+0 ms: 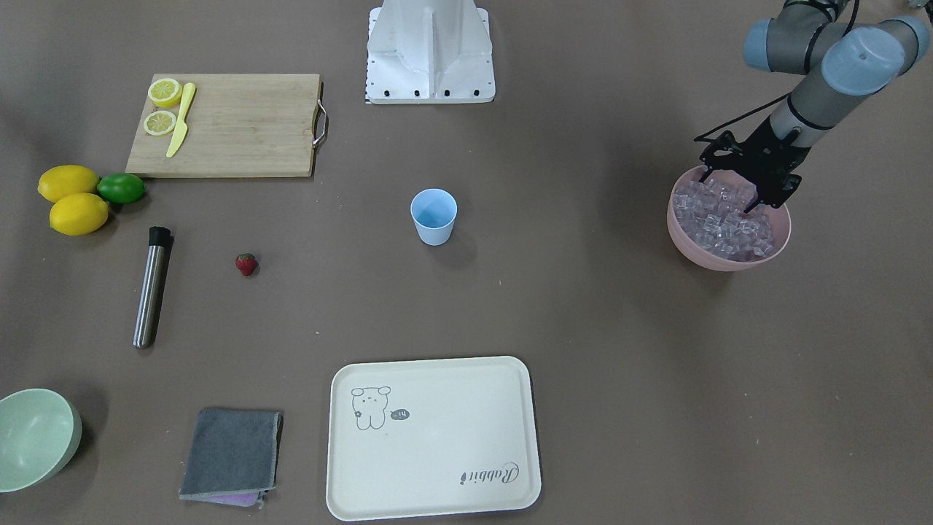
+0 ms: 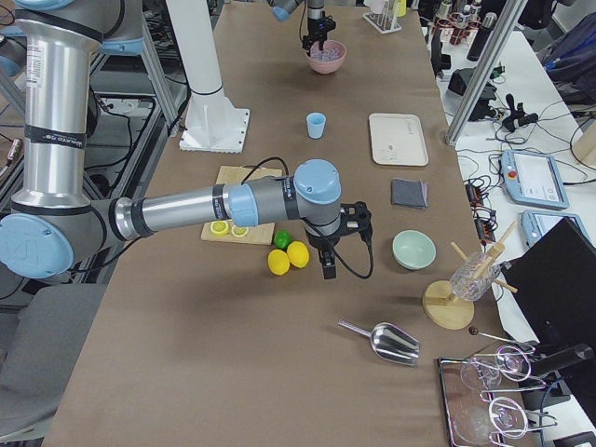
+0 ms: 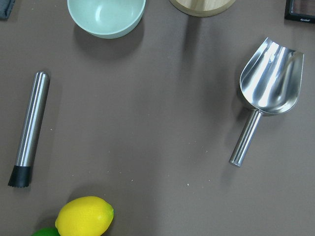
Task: Mash ice and strawberries in cup
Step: 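Close the left gripper on an ice cube and lift it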
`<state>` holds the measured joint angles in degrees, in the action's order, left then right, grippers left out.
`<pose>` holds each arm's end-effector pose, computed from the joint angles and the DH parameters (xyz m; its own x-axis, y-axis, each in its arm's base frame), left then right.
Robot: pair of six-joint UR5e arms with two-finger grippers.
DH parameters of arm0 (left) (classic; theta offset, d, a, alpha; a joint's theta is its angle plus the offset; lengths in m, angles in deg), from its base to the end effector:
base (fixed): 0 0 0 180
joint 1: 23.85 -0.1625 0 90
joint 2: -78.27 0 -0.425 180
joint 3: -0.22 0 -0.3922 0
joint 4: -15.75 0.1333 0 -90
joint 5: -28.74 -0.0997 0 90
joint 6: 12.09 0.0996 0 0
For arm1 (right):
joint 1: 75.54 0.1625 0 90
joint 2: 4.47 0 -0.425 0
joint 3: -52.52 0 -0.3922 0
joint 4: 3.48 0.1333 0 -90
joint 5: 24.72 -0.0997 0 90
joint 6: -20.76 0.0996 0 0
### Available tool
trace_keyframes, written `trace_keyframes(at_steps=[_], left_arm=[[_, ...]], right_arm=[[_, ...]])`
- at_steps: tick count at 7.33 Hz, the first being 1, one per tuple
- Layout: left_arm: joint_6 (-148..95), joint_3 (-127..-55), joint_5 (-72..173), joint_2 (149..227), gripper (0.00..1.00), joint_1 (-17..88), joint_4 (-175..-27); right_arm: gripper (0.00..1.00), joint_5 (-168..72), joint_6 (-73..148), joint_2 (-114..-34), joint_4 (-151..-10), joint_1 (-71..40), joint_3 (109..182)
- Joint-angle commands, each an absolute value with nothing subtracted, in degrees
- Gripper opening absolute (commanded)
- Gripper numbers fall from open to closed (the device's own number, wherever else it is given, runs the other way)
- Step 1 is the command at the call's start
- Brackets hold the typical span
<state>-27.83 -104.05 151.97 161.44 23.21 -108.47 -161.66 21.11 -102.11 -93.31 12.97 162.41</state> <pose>0.2613 -0.3964 0.5297 0.4886 0.6568 -0.5744 -0.3911 0.7533 0.5287 0.0491 -0.4402 0.5455 0.6786 -0.1689 0.7148 0.0212 0.9773 0.2107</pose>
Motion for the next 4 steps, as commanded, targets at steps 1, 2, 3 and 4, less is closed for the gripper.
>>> trace_keyframes(at_steps=[1,2,3,4], left_arm=[[-28.6,-102.4,151.7,161.4,0.98,22.6,-109.2],[-28.7,-102.3,151.7,161.4,0.98,22.6,-109.2],[-28.7,-102.2,151.8,161.4,0.98,22.6,-109.1],[-28.7,-102.5,152.3,161.9,0.92,22.8,-109.2]], right_arm=[[1.0,-161.7,21.2,-102.1,-93.3,13.0,162.4],[1.0,-161.7,21.1,-102.1,-93.3,13.0,162.4],[1.0,-161.7,21.1,-102.1,-93.3,13.0,162.4],[1.0,-161.7,21.1,-102.0,-93.3,12.9,162.5]])
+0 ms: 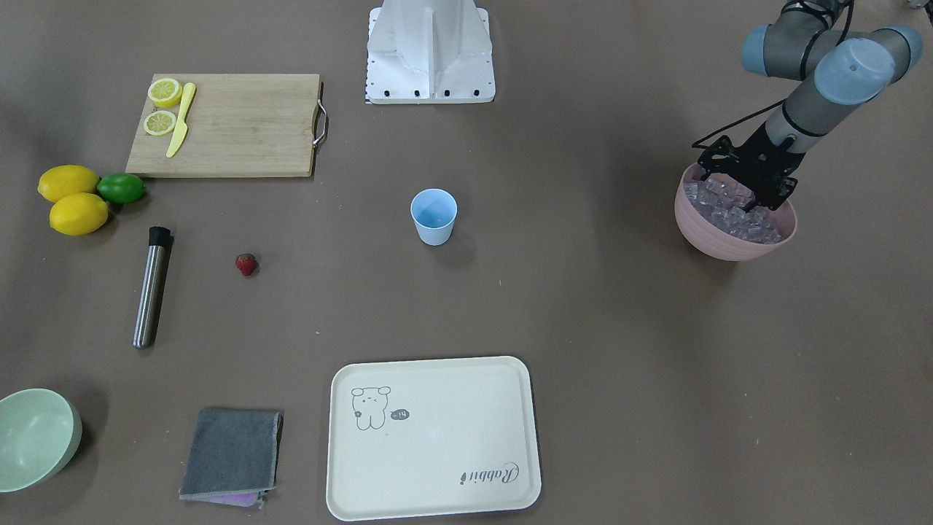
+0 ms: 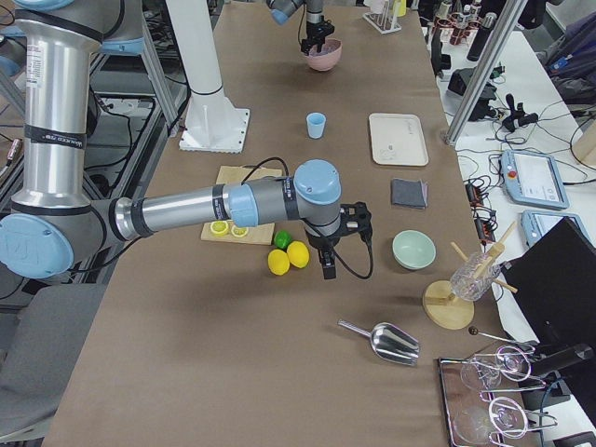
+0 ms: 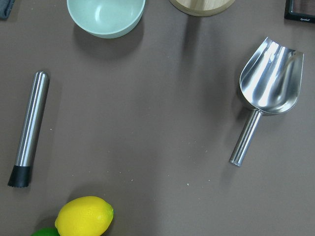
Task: Mash ice and strawberries in cup
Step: 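Close the left gripper on an ice cube and lift it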
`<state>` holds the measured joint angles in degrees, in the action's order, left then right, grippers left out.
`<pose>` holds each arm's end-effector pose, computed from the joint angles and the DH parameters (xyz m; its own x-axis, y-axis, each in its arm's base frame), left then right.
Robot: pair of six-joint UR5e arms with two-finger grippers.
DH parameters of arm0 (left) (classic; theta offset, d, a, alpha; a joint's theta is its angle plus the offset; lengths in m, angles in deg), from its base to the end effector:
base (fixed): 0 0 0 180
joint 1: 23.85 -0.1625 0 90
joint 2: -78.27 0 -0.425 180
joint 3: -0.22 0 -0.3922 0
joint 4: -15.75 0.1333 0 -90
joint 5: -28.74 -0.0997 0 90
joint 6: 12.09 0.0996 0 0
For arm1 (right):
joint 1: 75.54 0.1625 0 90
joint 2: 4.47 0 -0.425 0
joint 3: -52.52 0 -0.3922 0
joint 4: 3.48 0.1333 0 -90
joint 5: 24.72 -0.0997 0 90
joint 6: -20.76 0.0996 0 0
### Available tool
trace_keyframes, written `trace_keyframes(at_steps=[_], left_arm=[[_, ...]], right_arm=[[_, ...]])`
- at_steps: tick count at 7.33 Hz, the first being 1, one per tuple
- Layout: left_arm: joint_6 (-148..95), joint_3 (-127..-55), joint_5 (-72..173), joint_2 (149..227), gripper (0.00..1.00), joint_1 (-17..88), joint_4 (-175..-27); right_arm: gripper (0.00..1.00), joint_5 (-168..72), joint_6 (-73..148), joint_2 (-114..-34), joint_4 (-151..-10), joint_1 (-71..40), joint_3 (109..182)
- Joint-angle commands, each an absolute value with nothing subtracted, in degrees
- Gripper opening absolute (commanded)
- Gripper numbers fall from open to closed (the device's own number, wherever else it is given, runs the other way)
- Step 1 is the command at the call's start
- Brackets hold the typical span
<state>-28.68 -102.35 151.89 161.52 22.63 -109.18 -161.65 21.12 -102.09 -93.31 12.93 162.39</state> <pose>0.2666 -0.3952 0.5429 0.4952 0.6437 -0.5834 -0.3968 0.7650 0.5073 0.0488 -0.4404 0.5455 0.6786 -0.1692 0.7148 0.0218 0.9773 0.2106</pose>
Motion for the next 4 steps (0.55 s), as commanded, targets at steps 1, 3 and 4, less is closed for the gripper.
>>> trace_keyframes(at_steps=[1,3,4], left_arm=[[-28.8,-102.6,152.5,162.2,0.7,22.9,-109.2],[-28.6,-102.7,153.1,162.7,0.23,23.3,-109.3],[-28.6,-102.6,153.1,162.8,0.18,23.3,-109.3]], right_arm=[[1.0,-161.7,21.1,-102.0,-93.3,12.9,162.5],[1.0,-161.7,21.0,-102.0,-93.3,12.9,162.5],[1.0,-161.7,21.0,-102.0,-93.3,12.9,162.6]])
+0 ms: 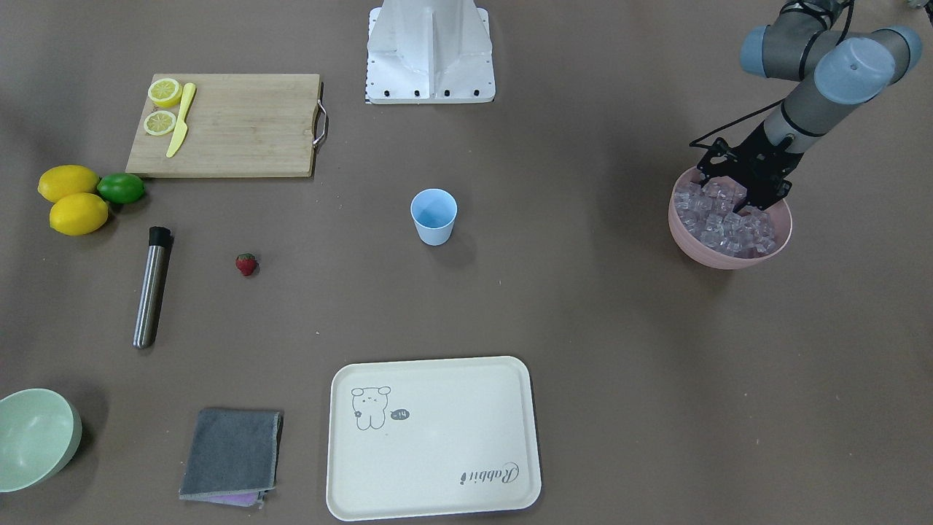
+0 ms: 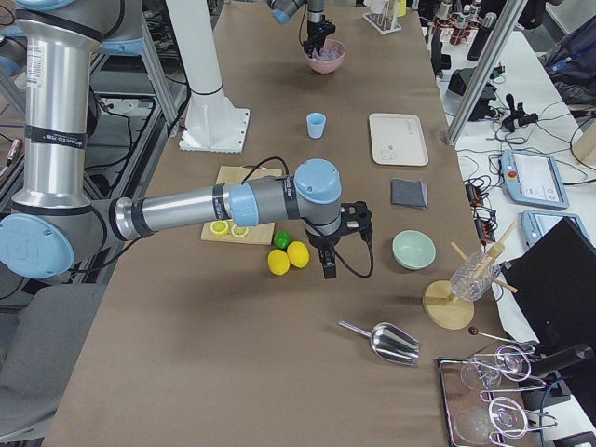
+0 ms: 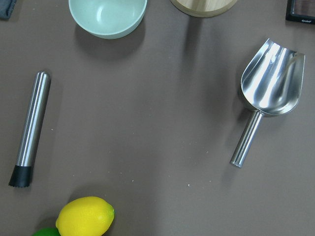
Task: Mash ice and strawberries in cup
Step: 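Close the left gripper on an ice cube and lift it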
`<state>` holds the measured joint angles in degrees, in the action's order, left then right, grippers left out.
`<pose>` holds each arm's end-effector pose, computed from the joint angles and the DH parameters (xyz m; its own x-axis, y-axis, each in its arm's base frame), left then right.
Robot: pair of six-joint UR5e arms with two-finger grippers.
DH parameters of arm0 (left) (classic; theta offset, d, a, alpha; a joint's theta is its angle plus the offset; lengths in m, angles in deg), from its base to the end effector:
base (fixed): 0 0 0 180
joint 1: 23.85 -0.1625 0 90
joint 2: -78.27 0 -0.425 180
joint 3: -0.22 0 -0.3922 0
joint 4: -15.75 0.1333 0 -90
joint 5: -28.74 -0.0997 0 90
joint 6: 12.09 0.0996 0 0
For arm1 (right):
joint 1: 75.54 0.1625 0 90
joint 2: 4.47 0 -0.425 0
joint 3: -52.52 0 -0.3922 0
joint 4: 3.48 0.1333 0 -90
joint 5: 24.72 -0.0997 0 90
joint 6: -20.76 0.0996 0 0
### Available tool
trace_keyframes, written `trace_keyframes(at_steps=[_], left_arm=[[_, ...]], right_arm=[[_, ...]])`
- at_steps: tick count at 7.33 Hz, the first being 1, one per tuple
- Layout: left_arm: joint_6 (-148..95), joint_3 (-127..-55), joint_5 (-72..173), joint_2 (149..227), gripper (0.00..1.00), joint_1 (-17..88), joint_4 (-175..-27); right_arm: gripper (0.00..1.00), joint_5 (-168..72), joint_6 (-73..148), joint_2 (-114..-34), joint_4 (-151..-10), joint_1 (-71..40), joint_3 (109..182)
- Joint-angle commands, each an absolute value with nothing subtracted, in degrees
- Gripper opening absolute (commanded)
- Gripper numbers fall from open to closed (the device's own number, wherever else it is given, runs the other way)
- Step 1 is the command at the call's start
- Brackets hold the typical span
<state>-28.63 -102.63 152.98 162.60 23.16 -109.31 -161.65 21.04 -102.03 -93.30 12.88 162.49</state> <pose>0.2683 -0.4011 0.5303 0.4762 0.6514 -0.5907 -0.3852 0.7584 0.5258 0.0484 -0.4408 0.5442 0.6784 -0.1732 0.7140 0.0236 0.9764 0.2145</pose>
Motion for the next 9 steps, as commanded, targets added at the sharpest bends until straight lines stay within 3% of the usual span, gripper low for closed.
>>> trace_keyframes(at_steps=[1,2,9], left_arm=[[-28.6,-102.7,153.2,162.8,0.09,23.3,-109.4],[-28.6,-102.7,153.1,162.9,0.0,23.5,-109.4],[-28.8,-102.5,159.7,167.6,0.0,33.7,-108.4]], right_arm=[[1.0,-161.6,20.9,-102.0,-93.3,12.9,162.5],[1.0,-161.7,21.0,-102.0,-93.3,12.9,162.5],[1.0,-161.7,21.4,-102.0,-93.3,12.9,162.6]])
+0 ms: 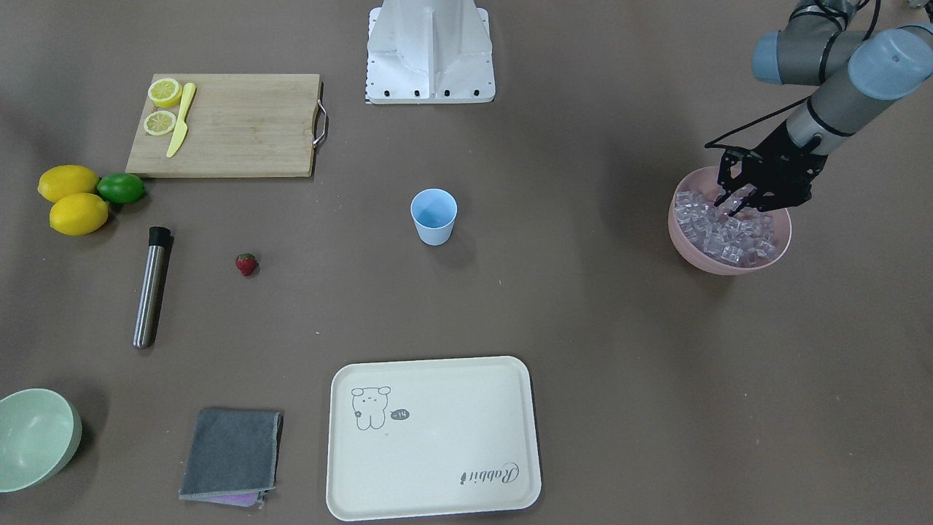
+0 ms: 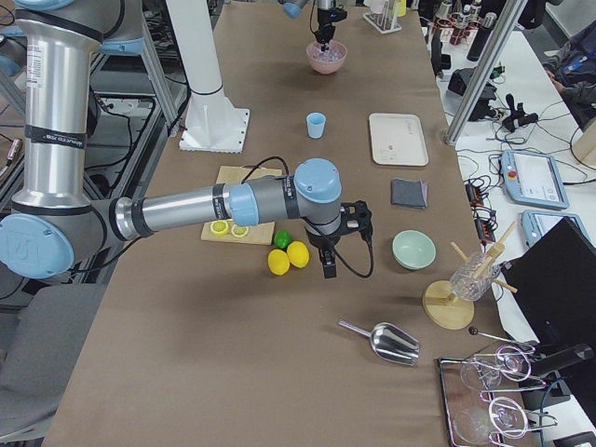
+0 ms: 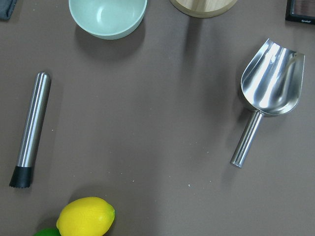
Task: Mash ice and strawberries in cup
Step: 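Close the left gripper on an ice cube and lift it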
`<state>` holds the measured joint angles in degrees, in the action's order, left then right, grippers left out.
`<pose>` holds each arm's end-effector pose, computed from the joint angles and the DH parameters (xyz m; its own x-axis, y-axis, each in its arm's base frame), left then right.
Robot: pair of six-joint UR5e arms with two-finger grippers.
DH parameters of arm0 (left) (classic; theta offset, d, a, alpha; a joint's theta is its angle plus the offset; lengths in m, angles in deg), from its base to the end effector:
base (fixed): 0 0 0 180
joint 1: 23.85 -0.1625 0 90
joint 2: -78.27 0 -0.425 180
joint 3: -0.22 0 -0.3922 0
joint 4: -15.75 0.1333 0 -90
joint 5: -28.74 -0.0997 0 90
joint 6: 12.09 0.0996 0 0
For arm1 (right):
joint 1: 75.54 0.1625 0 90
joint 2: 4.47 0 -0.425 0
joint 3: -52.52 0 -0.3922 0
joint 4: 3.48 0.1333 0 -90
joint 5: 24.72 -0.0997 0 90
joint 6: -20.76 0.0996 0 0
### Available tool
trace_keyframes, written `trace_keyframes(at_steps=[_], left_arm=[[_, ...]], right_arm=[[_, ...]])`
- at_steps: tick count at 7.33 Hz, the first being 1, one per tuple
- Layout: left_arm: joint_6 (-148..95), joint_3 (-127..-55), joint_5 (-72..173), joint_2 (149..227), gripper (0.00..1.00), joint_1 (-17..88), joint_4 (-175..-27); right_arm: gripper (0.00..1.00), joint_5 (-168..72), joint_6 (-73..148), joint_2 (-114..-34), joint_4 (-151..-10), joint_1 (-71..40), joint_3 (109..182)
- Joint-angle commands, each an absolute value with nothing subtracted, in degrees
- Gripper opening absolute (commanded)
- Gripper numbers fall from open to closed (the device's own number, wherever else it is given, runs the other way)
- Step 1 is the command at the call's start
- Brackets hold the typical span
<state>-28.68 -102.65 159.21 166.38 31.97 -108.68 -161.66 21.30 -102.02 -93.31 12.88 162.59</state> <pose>0.2213 -0.4480 0.4948 0.4669 0.6102 -0.6400 -0.2724 0.7878 0.5524 0.0484 -0.4407 0.5432 0.6783 -0.1701 0.7148 0.0205 0.9768 0.2129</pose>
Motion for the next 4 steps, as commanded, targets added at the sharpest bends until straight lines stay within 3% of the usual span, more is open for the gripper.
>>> trace_keyframes(at_steps=[1,4], left_arm=[[-29.1,-102.3,159.7,169.3,0.0,35.1,-107.4],[-45.2,-102.0,159.7,177.4,0.0,34.2,-107.1]], right_arm=[[1.0,-161.7,21.4,-102.0,-93.3,12.9,162.6],[1.0,-161.7,21.4,-102.0,-93.3,12.9,162.6]])
